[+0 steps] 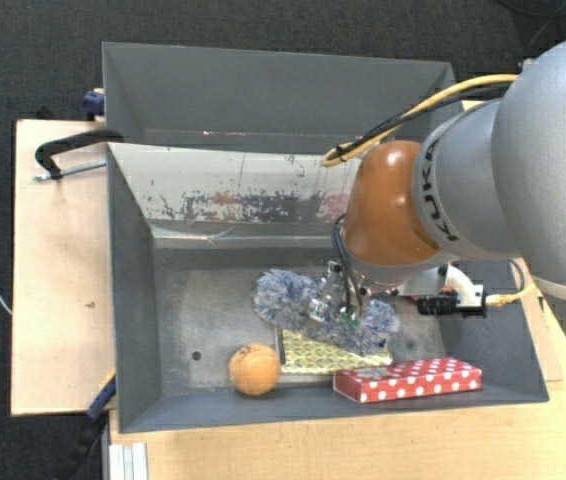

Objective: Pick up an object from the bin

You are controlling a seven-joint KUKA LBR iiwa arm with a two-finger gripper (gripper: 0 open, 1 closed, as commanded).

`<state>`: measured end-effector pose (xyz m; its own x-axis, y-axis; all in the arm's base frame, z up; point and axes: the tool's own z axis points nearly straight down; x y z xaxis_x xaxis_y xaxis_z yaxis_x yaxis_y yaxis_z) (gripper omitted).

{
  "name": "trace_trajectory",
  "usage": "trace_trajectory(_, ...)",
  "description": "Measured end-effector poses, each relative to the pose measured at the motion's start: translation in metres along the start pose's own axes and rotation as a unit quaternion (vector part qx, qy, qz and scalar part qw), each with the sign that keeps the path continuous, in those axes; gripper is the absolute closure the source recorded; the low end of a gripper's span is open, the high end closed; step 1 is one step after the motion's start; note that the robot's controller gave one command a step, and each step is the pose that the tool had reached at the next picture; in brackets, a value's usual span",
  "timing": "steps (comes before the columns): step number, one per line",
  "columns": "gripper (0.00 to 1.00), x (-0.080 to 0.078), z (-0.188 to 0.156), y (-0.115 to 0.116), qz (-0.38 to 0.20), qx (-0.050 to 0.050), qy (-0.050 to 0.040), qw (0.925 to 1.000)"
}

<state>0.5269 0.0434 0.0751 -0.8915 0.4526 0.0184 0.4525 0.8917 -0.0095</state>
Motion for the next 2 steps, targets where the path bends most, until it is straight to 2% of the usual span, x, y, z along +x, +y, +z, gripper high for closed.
trace_trajectory(1, 1.00, -0.0242, -0.1050, 0.0073, -0.051, -0.005, -0.0111, 0.9986)
trace_trajectory(2, 1.00, -0.0242, -0.1049, 0.0072, -0.051, -0.005, -0.0110, 0.9986)
